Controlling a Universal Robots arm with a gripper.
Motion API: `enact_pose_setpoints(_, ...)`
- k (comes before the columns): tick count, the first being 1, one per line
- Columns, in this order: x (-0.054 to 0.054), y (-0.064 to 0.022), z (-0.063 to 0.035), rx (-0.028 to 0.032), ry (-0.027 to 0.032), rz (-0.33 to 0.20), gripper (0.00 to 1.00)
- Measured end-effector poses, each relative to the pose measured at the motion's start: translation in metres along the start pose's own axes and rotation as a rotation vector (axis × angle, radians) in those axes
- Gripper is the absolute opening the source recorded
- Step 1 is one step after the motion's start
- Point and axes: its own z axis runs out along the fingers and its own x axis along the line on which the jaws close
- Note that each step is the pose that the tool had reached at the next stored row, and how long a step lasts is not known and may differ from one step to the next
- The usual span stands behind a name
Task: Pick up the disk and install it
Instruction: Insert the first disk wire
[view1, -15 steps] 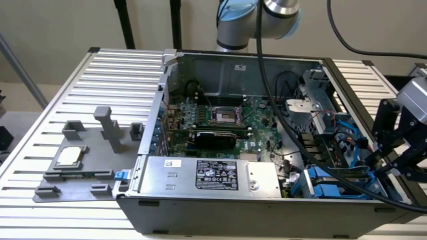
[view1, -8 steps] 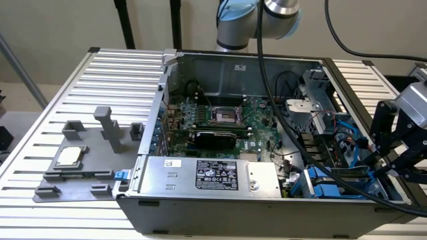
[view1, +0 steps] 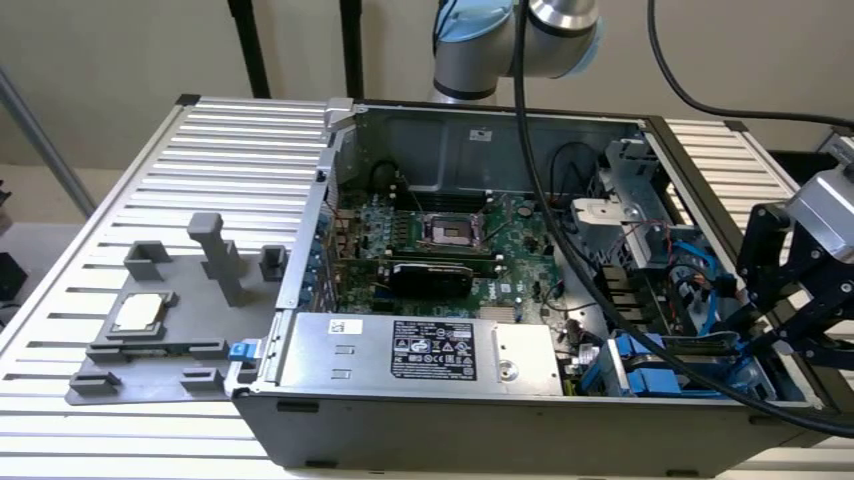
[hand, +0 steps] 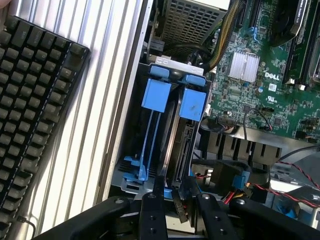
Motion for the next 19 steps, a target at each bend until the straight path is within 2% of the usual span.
enact_pose_setpoints(4,-0.0006,0.0002,-0.0043,-0.0003,-0.0002,-0.003,0.31)
enact_pose_setpoints(15,-0.0022,-0.0004,-0.0009,-0.0011,0.0005,-0.013,0.31)
enact_pose_setpoints(18,-0.0032,-0.0006,-0.0007,-0.0013,0.0004,-0.014,0.29)
enact_pose_setpoints(19,-0.0034,-0.0007,-0.0006,-0.0013,0.0003,-0.014,0.22)
